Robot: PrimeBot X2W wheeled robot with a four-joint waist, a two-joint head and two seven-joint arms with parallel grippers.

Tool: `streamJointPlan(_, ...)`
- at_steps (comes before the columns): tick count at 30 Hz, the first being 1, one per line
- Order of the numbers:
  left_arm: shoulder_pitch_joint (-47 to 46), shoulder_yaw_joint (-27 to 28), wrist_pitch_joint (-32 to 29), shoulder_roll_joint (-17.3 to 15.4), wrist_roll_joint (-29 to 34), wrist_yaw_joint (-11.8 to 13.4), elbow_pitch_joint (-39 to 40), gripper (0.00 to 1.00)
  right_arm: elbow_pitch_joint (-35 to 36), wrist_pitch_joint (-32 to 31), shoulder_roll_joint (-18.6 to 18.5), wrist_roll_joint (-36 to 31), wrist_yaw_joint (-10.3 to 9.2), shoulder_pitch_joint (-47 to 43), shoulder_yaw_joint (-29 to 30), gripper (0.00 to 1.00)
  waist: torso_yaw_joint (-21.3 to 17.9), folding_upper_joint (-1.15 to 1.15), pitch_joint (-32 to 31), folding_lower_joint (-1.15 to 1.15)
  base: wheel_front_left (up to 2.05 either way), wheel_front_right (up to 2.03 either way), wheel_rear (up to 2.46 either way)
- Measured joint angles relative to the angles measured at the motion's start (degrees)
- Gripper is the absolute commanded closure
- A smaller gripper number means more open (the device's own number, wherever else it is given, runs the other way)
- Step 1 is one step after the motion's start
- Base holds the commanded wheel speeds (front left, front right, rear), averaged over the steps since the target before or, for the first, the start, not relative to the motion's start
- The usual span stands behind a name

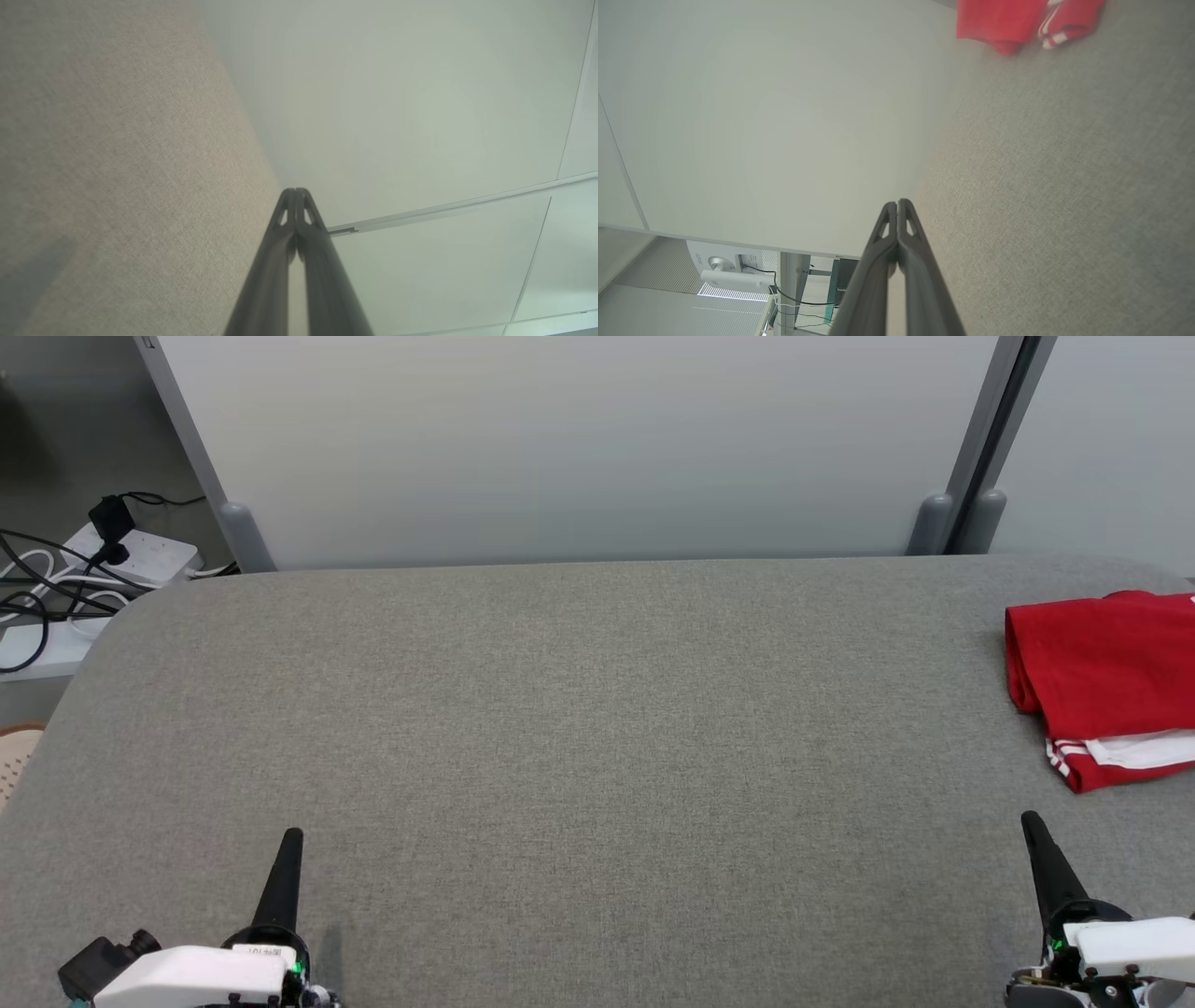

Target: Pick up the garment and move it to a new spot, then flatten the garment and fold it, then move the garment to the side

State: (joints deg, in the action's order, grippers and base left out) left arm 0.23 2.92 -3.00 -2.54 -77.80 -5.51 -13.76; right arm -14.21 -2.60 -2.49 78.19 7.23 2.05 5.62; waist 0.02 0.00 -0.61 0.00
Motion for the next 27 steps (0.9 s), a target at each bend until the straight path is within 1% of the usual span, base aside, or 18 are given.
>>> streamJointPlan(4,-1.09,0.25,-0.57,0.02,-2.34,-0.47,-0.16,1.00,-0.20,-0.59,0.07,2.53,0.00,0.06,0.55,1.00,-0.01,0.00,0.15,0.00,0.00,0.00,0.00)
streamJointPlan(13,-1.95,1.07,-2.03,0.05,-8.46,-0.59,-1.01,1.00,-1.08,-2.19,0.14,8.31,0.00,1.15,1.34,1.00,-0.02,0.00,0.50,0.00,0.00,0.00,0.00)
streamJointPlan(21,-3.32,1.68,-3.12,0.07,-13.63,-1.56,-1.55,1.00,-1.33,-3.44,0.22,13.11,0.00,1.26,1.72,1.00,-0.02,0.00,0.79,0.00,0.00,0.00,0.00)
streamJointPlan(27,-3.37,1.71,-3.12,0.10,-14.13,-1.56,-1.58,1.00,-1.36,-3.44,0.22,13.33,-0.01,1.39,1.77,1.00,-0.02,0.00,0.78,0.00,0.00,0.00,0.00)
